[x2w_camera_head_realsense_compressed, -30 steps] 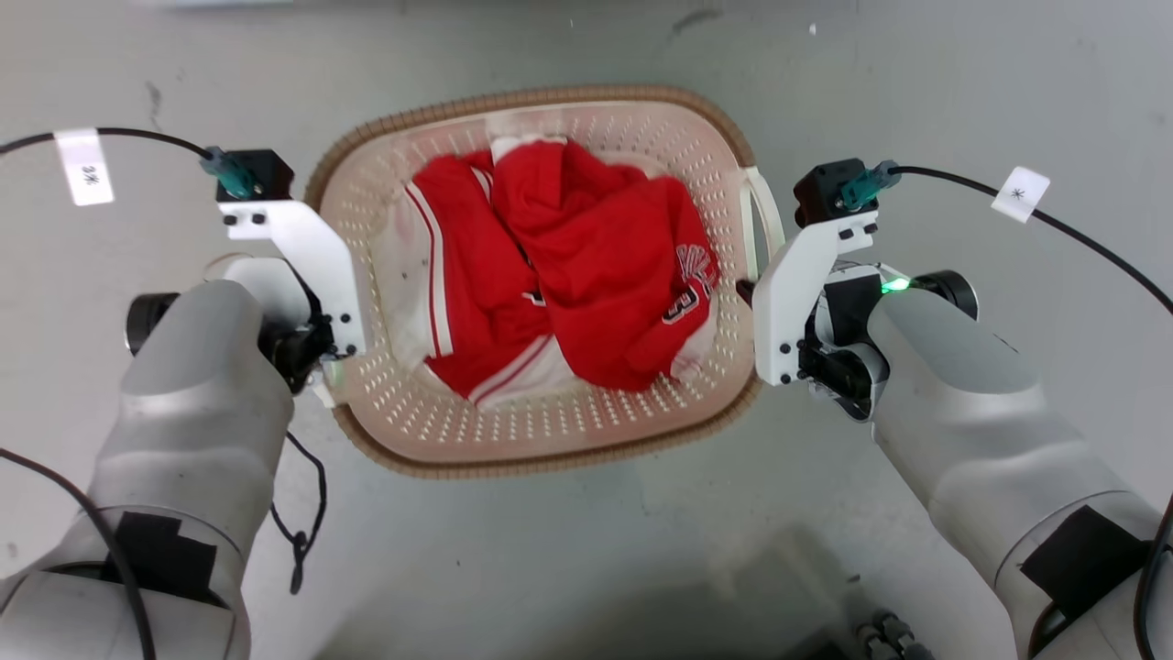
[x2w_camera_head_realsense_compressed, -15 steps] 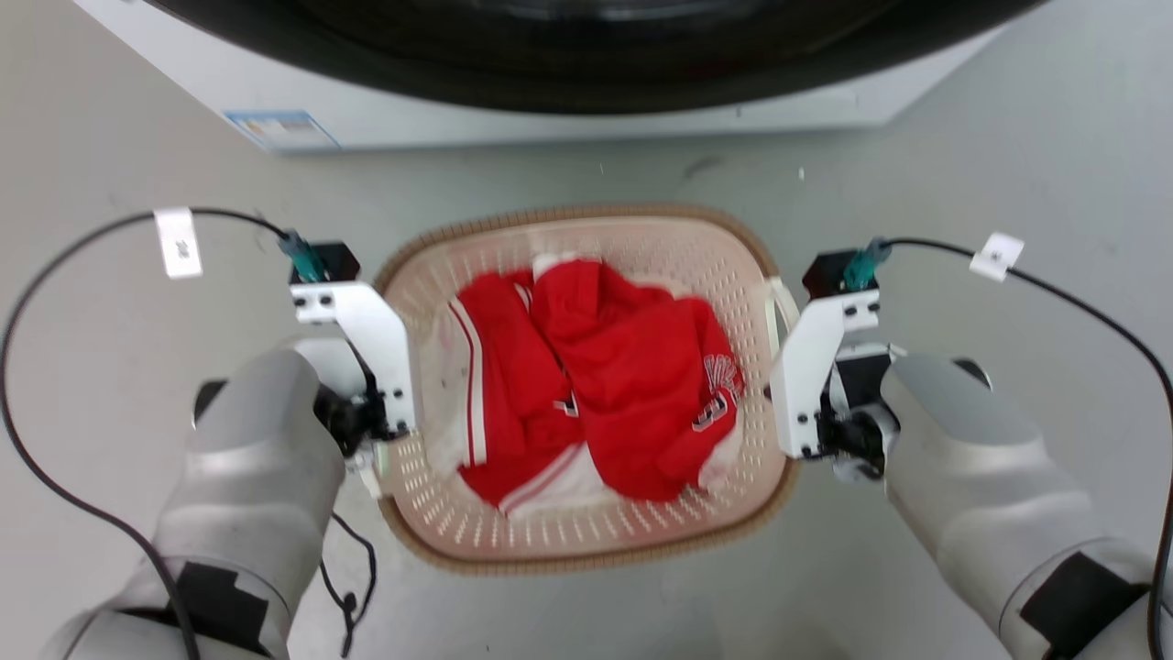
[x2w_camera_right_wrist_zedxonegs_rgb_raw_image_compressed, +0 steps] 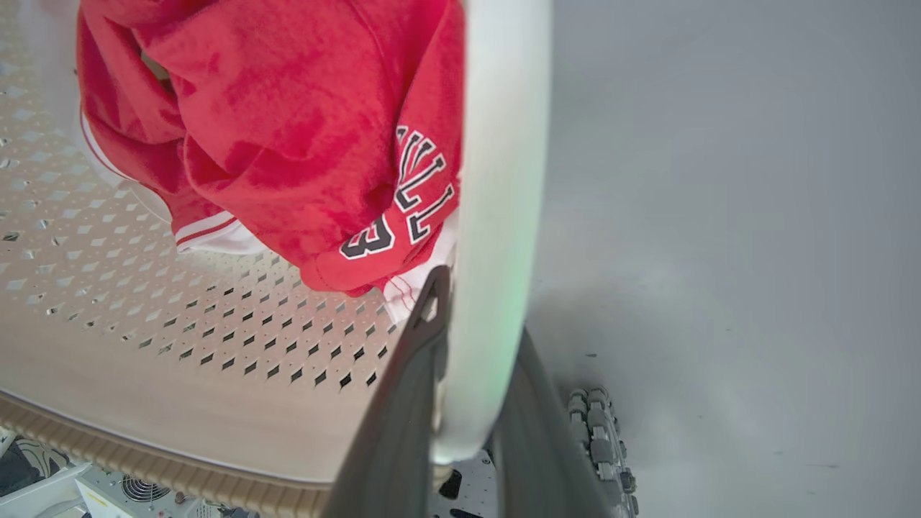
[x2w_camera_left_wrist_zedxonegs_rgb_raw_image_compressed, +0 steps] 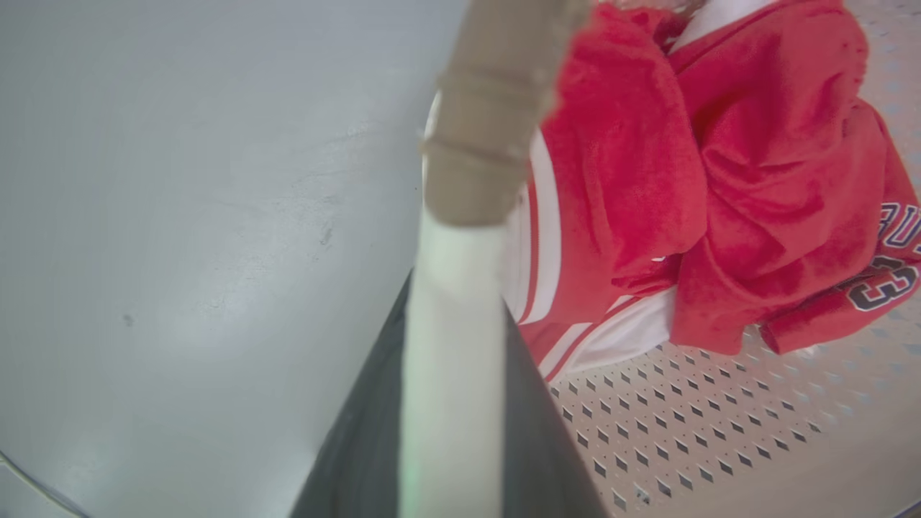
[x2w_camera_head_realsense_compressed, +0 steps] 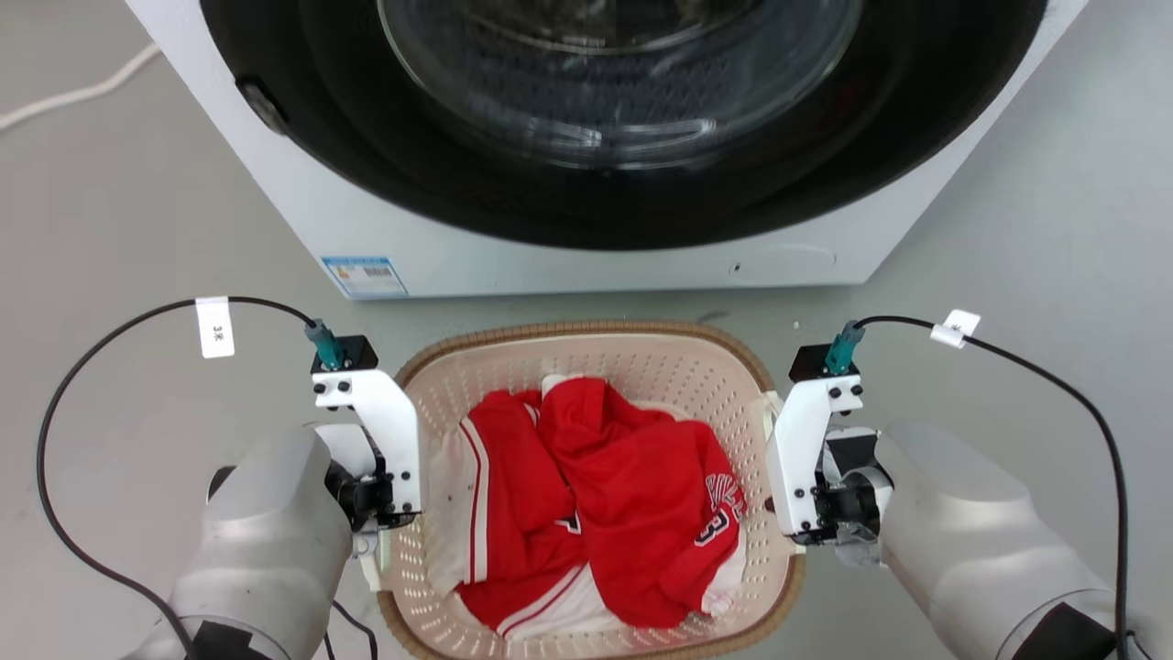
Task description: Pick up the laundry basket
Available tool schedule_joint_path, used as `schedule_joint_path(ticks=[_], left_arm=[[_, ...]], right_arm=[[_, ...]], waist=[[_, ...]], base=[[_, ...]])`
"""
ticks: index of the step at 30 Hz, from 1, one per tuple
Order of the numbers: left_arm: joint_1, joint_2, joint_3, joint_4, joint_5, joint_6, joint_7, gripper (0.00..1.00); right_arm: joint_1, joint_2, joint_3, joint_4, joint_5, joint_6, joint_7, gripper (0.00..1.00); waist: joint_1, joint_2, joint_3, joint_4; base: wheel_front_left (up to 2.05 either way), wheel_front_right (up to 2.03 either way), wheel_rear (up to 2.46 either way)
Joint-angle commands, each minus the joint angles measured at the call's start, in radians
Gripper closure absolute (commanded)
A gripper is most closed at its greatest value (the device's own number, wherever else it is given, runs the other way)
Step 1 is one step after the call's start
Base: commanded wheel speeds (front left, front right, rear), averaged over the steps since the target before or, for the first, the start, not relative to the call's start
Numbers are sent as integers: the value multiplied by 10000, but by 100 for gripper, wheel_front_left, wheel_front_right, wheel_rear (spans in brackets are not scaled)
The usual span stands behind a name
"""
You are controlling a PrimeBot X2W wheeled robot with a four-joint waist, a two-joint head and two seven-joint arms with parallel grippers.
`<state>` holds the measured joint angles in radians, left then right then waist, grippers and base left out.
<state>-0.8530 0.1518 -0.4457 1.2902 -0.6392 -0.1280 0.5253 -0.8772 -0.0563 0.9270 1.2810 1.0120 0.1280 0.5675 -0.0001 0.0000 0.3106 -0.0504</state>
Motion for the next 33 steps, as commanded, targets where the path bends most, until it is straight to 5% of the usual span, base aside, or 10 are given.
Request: schedule_joint_path(ticks=[1,18,33], left_arm=[[129,-49,-76,-35,-61,-45,70,100],[1177,-305,-505,-31,-528,-47,634,100],[1676,-372,-720,-42,-1005,-49,792,100]], right_arm=[[147,105,51,-66,76,49,197,100],[635,124,249,11,489,51,1655,100],[1003,134,123,40,458,51,2220,100]], waist=[[1,0,-576,-45],[1,0,-2870,-264],[1,0,-3645,-432]], base=[[0,0,0],[0,0,0],[0,0,0]])
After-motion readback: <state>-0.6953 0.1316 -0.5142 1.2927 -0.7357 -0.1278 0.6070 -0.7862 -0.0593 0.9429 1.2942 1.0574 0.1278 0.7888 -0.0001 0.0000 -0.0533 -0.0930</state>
